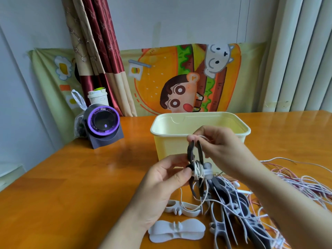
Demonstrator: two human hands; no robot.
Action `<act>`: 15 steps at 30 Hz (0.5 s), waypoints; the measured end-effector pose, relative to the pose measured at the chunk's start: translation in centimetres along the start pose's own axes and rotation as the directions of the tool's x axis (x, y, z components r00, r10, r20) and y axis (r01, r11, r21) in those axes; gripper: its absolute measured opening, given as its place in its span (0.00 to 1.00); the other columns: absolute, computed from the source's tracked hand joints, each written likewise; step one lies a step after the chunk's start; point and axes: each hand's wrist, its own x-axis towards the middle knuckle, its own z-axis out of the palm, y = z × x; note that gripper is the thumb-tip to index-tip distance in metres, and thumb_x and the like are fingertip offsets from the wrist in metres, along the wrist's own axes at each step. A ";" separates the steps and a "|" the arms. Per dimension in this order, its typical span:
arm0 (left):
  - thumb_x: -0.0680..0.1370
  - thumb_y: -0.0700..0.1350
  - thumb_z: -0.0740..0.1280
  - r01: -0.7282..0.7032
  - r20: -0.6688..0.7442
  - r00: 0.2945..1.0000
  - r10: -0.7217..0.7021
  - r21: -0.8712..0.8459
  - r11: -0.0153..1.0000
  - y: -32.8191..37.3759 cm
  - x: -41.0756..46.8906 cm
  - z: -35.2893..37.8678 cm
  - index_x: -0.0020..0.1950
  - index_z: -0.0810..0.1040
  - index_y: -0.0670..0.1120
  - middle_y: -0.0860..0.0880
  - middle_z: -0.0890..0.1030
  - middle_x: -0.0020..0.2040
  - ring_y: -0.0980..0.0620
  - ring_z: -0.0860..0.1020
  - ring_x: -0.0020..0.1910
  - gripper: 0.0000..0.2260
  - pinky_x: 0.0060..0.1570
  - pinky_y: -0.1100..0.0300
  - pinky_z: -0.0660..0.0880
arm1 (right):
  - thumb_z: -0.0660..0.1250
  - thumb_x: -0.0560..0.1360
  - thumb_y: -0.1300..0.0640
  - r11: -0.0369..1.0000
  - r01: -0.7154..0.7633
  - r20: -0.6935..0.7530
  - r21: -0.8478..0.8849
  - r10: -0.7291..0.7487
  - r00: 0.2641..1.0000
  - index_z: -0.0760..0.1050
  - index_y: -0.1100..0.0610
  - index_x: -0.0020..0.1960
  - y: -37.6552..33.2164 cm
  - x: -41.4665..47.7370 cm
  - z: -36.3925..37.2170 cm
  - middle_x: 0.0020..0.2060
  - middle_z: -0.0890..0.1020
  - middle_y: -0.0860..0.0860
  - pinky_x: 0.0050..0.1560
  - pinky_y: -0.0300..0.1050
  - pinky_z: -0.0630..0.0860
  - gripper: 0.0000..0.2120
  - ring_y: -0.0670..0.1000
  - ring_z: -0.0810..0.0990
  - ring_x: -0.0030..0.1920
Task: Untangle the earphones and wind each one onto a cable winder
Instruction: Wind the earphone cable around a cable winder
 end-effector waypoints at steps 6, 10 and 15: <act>0.69 0.38 0.68 -0.019 -0.114 0.993 -0.019 -0.322 0.947 0.2 0.1 0.0 0.49 0.83 0.42 0.42 0.84 0.48 0.51 0.82 0.41 0.10 0.40 0.62 0.80 | 0.63 0.77 0.63 0.993 -0.110 0.153 -0.043 0.116 0.981 0.70 0.60 0.32 1.6 -0.5 2.3 0.24 0.71 0.47 0.31 0.37 0.64 0.15 0.41 0.64 0.27; 0.71 0.36 0.70 -0.055 -0.249 0.968 -0.041 -0.366 0.929 0.2 0.6 -0.7 0.55 0.78 0.42 0.42 0.83 0.53 0.52 0.82 0.43 0.13 0.42 0.62 0.80 | 0.61 0.79 0.52 0.988 -0.097 0.248 -0.121 0.125 0.961 0.74 0.61 0.37 1.1 -0.8 2.7 0.22 0.63 0.45 0.24 0.34 0.58 0.17 0.43 0.59 0.23; 0.68 0.42 0.67 -0.059 -0.363 0.928 -0.087 -0.373 0.926 0.1 1.1 -1.1 0.52 0.79 0.46 0.49 0.84 0.46 0.54 0.80 0.42 0.12 0.46 0.60 0.75 | 0.58 0.81 0.55 0.966 -0.017 0.307 -0.257 0.099 0.947 0.77 0.51 0.41 0.4 -0.7 2.2 0.20 0.65 0.46 0.26 0.34 0.61 0.13 0.45 0.64 0.23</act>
